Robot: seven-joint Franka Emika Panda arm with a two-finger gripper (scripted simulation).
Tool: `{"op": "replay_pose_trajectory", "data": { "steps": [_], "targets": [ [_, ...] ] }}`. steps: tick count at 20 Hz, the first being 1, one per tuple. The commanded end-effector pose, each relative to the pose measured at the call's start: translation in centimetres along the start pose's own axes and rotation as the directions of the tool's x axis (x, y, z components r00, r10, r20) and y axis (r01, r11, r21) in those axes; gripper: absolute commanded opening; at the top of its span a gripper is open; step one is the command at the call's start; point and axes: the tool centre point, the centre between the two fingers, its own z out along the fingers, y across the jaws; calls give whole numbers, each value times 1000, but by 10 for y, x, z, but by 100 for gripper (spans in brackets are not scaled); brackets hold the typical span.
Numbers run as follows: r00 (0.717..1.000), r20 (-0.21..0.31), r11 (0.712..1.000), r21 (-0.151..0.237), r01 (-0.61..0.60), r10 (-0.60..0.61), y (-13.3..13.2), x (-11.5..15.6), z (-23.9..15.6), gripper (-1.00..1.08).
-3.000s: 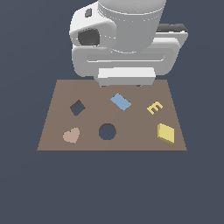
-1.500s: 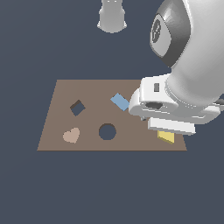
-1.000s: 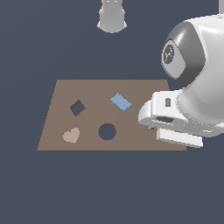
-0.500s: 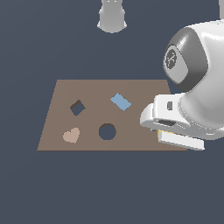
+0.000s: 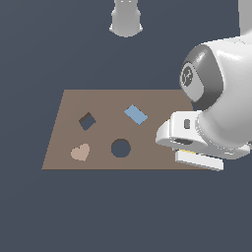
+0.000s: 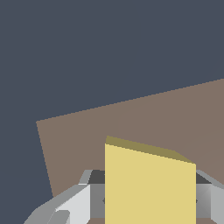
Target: Insert a designated object into the corresponding slot on a board.
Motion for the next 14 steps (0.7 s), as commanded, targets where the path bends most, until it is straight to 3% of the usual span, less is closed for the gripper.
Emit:
{"op": "replay_pose_trajectory", "data": {
  "steps": [1, 14],
  "targets": [
    [1000, -1, 1000, 0, 0, 0, 0, 0, 0, -100],
    [1000, -1, 1000, 1, 10, -10, 0, -2, 0, -100]
  ]
}}
